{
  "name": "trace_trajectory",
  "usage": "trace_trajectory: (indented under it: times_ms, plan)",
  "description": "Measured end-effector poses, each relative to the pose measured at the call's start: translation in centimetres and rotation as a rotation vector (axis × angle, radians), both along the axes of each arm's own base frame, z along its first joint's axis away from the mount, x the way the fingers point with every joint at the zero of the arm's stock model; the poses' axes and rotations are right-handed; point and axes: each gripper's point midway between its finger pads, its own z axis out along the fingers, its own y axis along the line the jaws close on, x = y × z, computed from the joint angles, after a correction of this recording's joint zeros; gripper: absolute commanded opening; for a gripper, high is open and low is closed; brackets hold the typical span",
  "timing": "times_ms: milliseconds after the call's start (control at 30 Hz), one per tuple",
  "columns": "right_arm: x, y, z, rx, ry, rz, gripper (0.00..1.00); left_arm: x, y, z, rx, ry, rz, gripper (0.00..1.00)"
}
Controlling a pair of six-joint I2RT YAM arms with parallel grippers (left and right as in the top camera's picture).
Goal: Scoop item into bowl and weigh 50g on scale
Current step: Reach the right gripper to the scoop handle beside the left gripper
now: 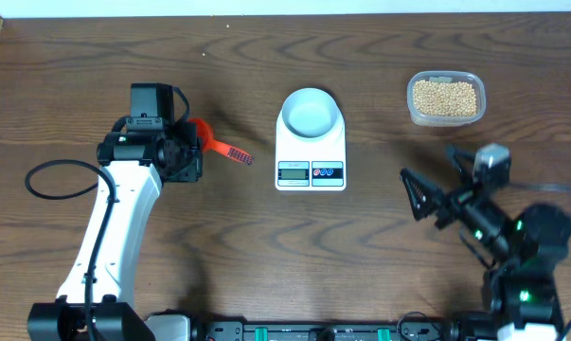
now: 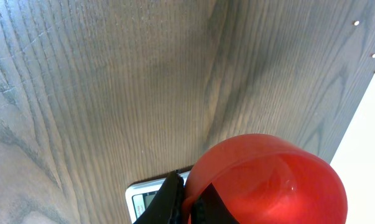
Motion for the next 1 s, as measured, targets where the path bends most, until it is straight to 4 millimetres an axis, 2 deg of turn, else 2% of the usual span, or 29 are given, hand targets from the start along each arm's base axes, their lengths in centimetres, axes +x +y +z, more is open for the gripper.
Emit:
trace_trajectory:
  times_ms: [133,267,367,500,567,733,900,1000]
  plan:
    - [1.9,1.2,1.5,0.022,0.065,0.098,0.99,0.0,0.0,0.0,-0.001,0.0,0.0,0.07]
    - [3.4,2.7,2.0,0.045,0.132,0.192,0.99,0.0,-0.1,0.0,-0.003,0.0,-0.001,0.07]
    - [4.3,4.8,2.0,0.053,0.183,0.275,0.99,0.0,-0.1,0.0,-0.003,0.0,-0.001,0.07]
    - [5.2,8.9,1.8,0.049,0.27,0.399,0.99,0.0,-0.1,0.0,-0.004,0.0,-0.001,0.07]
    - [5.5,11.4,1.2,0.037,0.33,0.459,0.99,0.0,-0.1,0.0,-0.004,0.0,-0.002,0.07]
    - [5.9,15.7,-0.7,0.011,0.399,0.557,0.99,0.0,-0.1,0.0,-0.006,0.002,-0.003,0.07]
    - [5.7,18.2,-2.9,-0.003,0.434,0.611,0.99,0.0,-0.1,0.0,-0.007,0.002,-0.002,0.07]
    - [5.9,19.5,-3.0,0.02,0.434,0.626,0.99,-0.1,-0.1,0.0,-0.013,0.004,0.012,0.07]
